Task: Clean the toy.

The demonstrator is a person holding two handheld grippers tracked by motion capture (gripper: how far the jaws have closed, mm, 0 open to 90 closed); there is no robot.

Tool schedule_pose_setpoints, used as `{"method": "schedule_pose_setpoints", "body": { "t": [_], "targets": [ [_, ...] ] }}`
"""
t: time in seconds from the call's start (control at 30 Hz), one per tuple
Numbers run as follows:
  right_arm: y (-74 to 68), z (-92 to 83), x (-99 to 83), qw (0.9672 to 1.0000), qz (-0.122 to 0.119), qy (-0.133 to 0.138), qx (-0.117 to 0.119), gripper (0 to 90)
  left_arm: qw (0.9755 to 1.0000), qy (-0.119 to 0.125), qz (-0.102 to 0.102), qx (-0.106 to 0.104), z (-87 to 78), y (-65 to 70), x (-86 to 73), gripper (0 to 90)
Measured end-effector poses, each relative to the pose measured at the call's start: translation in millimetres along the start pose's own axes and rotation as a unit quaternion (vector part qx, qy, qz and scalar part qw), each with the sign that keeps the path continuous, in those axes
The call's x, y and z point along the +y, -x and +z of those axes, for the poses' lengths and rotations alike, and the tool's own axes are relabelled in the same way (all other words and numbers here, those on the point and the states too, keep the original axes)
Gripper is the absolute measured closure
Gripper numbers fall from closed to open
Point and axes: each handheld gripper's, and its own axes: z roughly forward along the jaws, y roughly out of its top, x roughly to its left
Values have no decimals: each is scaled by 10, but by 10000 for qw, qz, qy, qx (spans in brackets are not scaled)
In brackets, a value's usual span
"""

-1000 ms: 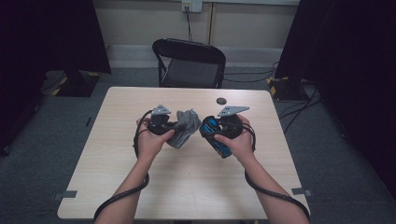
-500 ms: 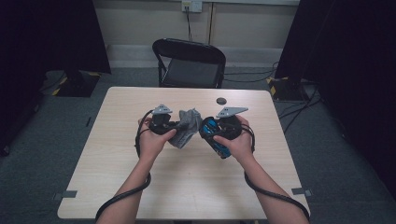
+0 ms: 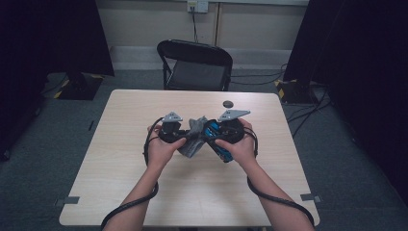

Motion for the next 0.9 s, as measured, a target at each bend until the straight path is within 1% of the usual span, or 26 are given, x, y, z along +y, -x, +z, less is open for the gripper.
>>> {"method": "schedule_pose_setpoints", "body": {
  "t": [0.23,0.5,0.6,0.83,0.9],
  "targets": [
    [1,44,39,10000,15,-9,-40,257,9999,-65,0,-81,39,44,-54,755],
    [10,87,112,9999,32,-35,-91,257,9997,-150,119,-169,130,149,-108,755],
    [15,99,119,9999,57,-36,-92,257,9997,-146,88,-185,151,168,-126,755],
    [37,127,119,9999,122,-40,-93,257,9995,-174,80,-235,200,197,-170,754],
    [44,130,125,9998,153,-33,-85,257,9994,-197,105,-250,214,209,-178,754]
  ]
}}
